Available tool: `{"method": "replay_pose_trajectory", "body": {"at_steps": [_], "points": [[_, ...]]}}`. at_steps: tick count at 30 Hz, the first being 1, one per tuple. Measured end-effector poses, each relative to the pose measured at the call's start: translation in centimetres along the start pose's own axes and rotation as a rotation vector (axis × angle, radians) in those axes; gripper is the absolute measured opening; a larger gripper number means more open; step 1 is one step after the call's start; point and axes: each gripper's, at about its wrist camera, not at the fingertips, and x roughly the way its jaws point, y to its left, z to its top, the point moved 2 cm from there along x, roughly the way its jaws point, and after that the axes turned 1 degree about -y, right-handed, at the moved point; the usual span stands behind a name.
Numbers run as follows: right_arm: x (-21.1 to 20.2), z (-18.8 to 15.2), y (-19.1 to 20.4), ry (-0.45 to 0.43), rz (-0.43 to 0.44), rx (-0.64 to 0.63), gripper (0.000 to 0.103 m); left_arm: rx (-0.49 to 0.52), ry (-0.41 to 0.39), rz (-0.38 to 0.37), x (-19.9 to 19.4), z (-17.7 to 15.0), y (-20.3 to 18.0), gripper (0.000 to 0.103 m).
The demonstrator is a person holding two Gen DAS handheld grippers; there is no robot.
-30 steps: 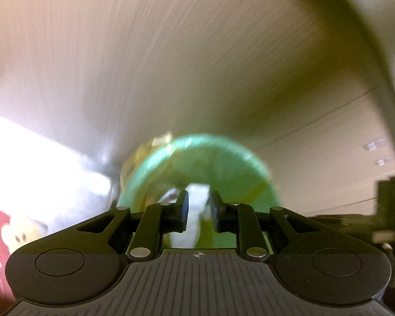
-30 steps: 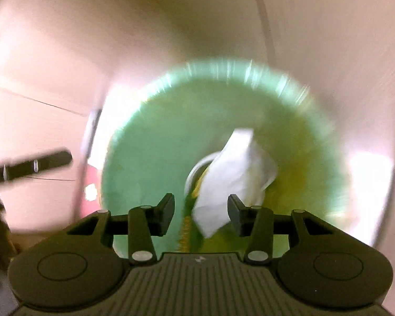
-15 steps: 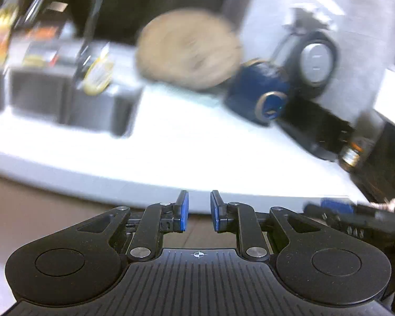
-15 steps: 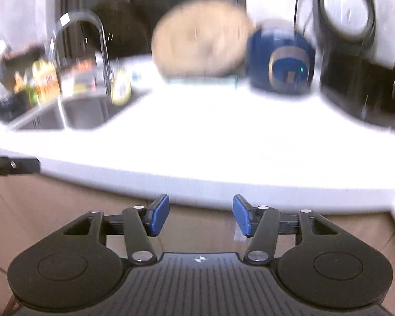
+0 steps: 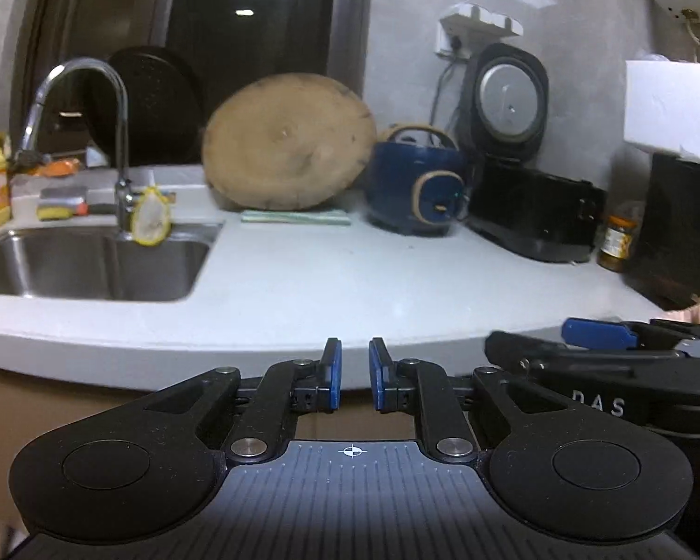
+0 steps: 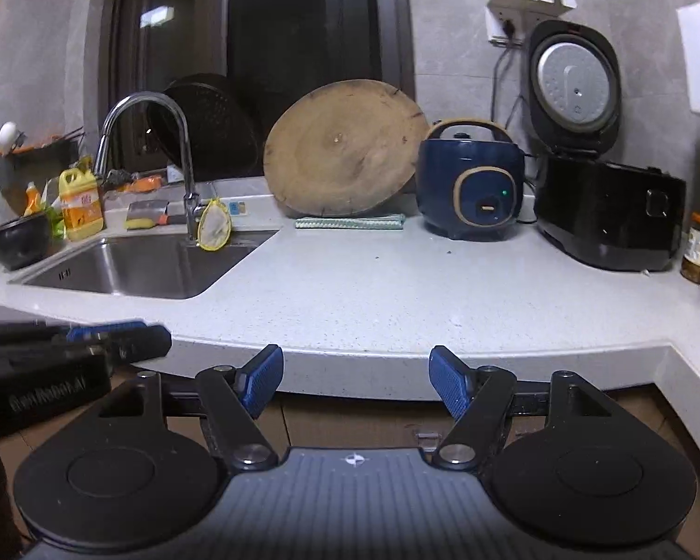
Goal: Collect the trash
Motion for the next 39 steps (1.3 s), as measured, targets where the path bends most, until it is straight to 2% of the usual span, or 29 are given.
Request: {"method": "replay_pose_trajectory", "body": {"at_steps": [3,18,39], "points": [[-0.3,-0.5,-0.4,0.004,0.007,0.012,0.07,0.008,0.01,-0.028,-0.1,-0.4,-0.5,0.017],[-0.8,-1.7,0.5,0.039,0.046,0.0,0.072,0.01,0.054,0.033,-0.4,-1.1,-0.5,0.017],[-0.4,-1.6,1.0,0.052,0.048,-0.01,0.072,-0.009,0.068,0.019,-0.6,-1.2,0.5,0.016]]}}
